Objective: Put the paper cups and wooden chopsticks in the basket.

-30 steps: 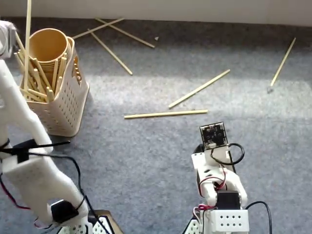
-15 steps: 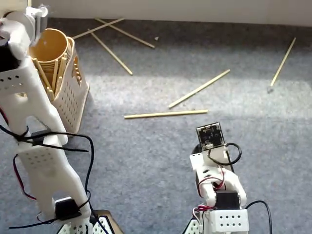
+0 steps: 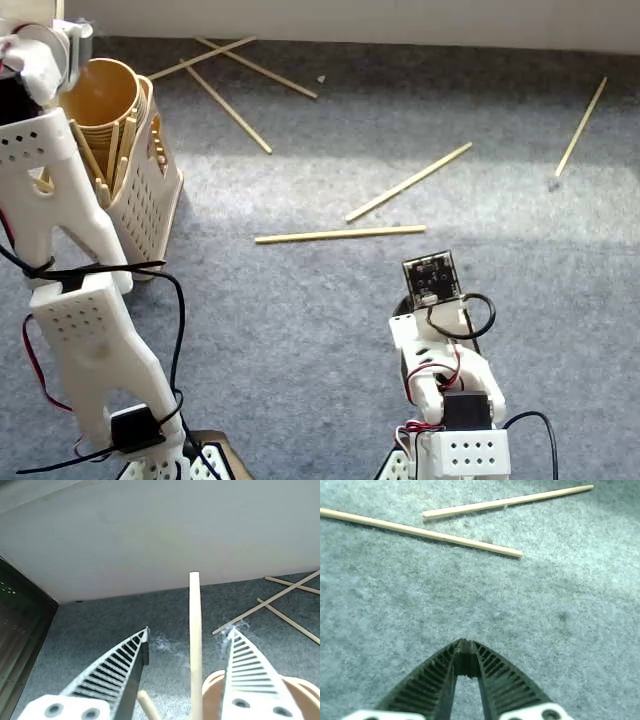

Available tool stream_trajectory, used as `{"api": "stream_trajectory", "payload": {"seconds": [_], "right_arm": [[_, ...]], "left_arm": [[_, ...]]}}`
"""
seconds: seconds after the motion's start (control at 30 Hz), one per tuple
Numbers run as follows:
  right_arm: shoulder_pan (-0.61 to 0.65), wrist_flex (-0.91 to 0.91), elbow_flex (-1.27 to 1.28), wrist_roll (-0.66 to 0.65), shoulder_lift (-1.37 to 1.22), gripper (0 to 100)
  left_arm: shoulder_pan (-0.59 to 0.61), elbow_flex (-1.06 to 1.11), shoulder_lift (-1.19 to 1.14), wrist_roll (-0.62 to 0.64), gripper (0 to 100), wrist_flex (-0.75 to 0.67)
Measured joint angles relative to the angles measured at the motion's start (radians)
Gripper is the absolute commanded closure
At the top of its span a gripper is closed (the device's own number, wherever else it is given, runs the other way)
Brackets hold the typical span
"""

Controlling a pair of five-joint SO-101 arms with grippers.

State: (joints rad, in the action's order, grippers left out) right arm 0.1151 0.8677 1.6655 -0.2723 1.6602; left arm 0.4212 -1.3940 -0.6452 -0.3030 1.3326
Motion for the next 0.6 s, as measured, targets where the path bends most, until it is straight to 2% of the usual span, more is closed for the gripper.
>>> {"api": "stream_trajectory", "payload": {"seconds": [0.07, 0.37, 0.47, 0.6], "right_arm": [[0.000, 0.000, 0.000, 0.000, 0.000, 98.9], [0.000, 0.000, 0.000, 0.000, 0.000, 98.9], [0.000, 0.000, 0.000, 0.000, 0.000, 98.9], [0.000, 0.000, 0.000, 0.000, 0.000, 98.9]], "left_arm": [[0.000, 0.000, 0.000, 0.000, 99, 0.000], [-0.002, -0.049, -0.002, 0.018, 100, 0.044], [-0.002, -0.157, 0.008, 0.084, 100, 0.095], [-0.011, -0.226, 0.098, 0.106, 100, 0.215]]}}
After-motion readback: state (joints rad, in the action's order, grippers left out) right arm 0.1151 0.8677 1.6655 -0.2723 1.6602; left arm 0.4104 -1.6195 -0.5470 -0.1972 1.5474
